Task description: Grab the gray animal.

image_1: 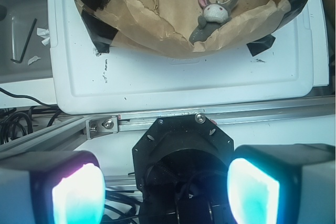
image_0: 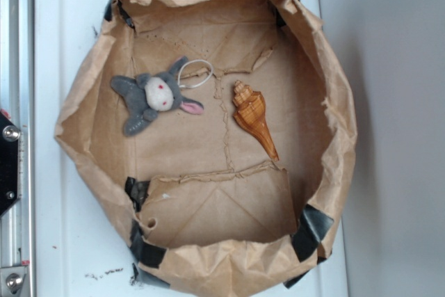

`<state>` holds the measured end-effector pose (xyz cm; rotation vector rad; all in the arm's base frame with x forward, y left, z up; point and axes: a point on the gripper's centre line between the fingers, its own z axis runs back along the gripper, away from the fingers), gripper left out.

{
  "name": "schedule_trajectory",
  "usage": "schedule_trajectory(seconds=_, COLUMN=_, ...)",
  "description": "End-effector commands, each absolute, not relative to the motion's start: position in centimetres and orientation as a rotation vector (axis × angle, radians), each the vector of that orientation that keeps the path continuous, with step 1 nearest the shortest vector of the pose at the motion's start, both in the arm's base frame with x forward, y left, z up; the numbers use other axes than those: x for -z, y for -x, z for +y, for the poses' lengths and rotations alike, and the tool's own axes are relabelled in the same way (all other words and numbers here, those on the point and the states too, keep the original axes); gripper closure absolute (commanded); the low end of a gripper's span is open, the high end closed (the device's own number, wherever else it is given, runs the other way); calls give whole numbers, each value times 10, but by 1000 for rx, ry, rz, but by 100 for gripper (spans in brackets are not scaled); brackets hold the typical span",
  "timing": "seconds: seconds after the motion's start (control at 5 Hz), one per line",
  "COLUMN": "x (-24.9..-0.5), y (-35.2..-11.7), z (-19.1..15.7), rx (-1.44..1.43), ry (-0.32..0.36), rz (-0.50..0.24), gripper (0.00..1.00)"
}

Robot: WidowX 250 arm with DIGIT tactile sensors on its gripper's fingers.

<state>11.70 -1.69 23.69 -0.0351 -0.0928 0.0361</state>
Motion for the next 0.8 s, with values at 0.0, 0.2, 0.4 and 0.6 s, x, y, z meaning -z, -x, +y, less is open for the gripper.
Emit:
schedule_trajectory(seconds=0.0, x=-237, y=-117, z=-17, rx=-36, ry=35, rz=-93, gripper=0)
schedule_trajectory(seconds=0.2, x=-237, y=-146, z=-10, rx=-67, ry=68, rz=-108, gripper=0)
schedule_trajectory(seconds=0.4, x=-229, y=-171, z=-13, rx=-74, ry=44, rz=-114, gripper=0)
schedule_trajectory(seconds=0.6, x=-225, y=-197, z=-24, rx=-105, ry=7, rz=-96, gripper=0)
